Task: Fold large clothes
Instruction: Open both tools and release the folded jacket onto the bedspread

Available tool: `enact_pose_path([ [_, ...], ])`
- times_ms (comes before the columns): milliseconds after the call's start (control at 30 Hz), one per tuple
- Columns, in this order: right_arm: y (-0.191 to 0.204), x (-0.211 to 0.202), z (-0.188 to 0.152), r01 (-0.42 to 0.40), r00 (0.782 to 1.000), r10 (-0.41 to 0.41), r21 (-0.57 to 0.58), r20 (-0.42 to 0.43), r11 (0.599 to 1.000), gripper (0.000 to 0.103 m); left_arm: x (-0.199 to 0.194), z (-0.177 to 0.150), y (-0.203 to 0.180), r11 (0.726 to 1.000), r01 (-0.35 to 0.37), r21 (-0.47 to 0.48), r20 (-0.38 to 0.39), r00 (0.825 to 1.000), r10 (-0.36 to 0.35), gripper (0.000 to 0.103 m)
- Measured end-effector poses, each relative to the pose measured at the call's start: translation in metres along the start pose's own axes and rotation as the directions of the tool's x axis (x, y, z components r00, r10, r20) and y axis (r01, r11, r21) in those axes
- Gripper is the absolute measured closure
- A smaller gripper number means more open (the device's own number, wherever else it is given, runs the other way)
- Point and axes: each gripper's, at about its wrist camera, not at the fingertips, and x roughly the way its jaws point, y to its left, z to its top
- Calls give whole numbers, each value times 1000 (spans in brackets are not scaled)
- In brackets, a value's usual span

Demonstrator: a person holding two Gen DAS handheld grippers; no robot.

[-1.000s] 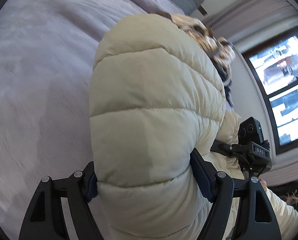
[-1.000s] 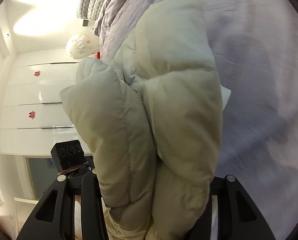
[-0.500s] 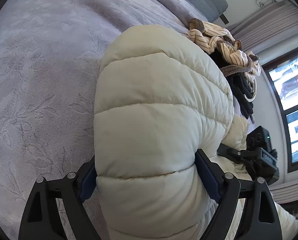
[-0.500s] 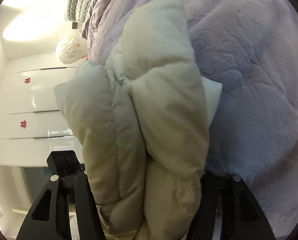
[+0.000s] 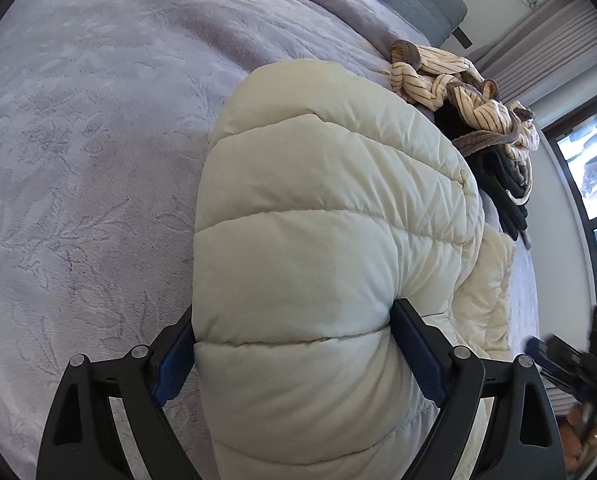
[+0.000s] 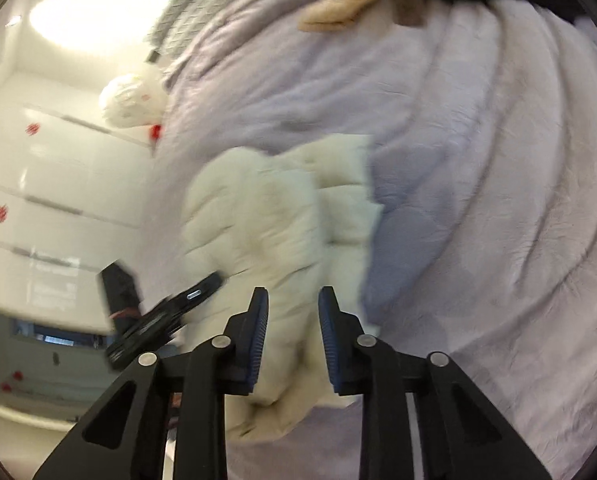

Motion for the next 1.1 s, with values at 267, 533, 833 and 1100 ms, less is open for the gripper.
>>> enact_pose_path([
  [267, 50, 31, -29, 64, 991, -85, -196, -103, 979, 75, -45, -4, -12, 997, -79, 28, 89, 993, 76, 12],
  [533, 22, 55, -47, 198, 971, -220, -190, -99, 961, 76, -63, -72, -16, 987, -117, 109, 78, 991, 109, 12],
  [833, 4, 89, -56, 251, 956, -270, -153, -118, 956, 76, -52, -80, -15, 985, -157, 65, 52, 987, 154, 12],
  [1100, 26, 64, -51, 245, 959, -263, -160, -105, 956, 76, -82, -74, -38, 960, -268, 82, 63, 963, 263, 12],
])
